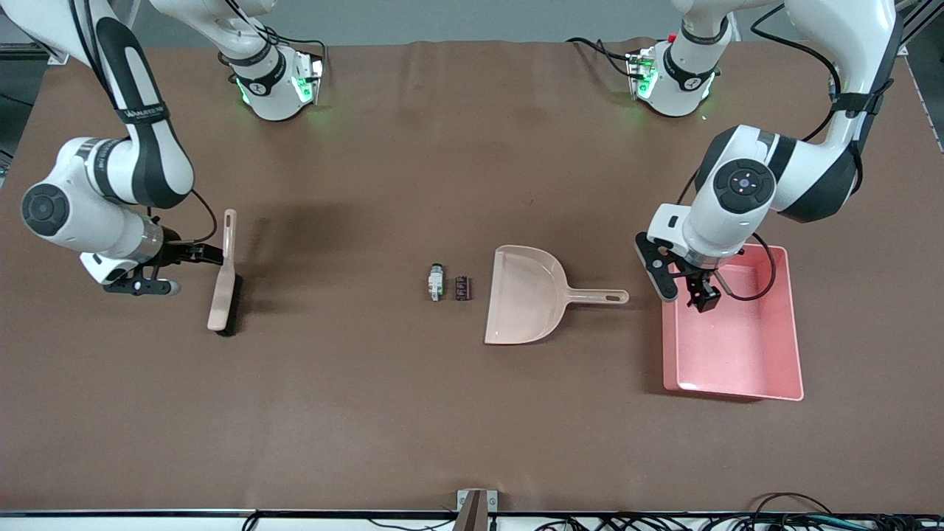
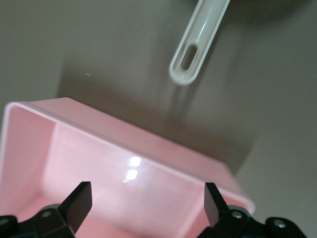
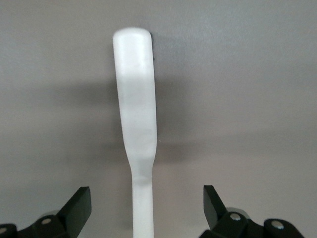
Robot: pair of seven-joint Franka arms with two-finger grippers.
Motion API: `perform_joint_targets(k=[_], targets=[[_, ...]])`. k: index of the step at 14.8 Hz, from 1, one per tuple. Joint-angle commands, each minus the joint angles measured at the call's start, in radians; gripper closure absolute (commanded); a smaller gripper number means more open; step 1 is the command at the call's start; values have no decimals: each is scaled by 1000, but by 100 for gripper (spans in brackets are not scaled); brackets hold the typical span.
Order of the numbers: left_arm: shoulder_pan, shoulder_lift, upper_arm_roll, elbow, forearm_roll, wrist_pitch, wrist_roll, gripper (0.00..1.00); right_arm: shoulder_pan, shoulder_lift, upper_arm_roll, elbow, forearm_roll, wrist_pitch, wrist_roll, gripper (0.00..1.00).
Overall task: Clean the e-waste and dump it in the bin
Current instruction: 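Grasp the dustpan handle with the left gripper while the right gripper grasps the brush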
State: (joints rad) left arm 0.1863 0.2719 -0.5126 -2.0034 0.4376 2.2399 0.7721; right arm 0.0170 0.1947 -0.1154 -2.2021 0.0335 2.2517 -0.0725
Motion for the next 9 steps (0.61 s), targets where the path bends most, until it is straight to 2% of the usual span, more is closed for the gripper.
perform_joint_targets(k=[1, 4, 9], targets=[[-11, 30, -11, -18, 148, 62, 30, 0, -3, -3, 5, -37, 17, 40, -13, 0], [-22, 87, -35, -18, 190, 90, 33, 2, 1, 25, 6, -60, 20, 100, -12, 0], [-16, 124, -73, -17, 176, 121, 18, 1, 1, 83, 6, -74, 22, 170, -12, 0]])
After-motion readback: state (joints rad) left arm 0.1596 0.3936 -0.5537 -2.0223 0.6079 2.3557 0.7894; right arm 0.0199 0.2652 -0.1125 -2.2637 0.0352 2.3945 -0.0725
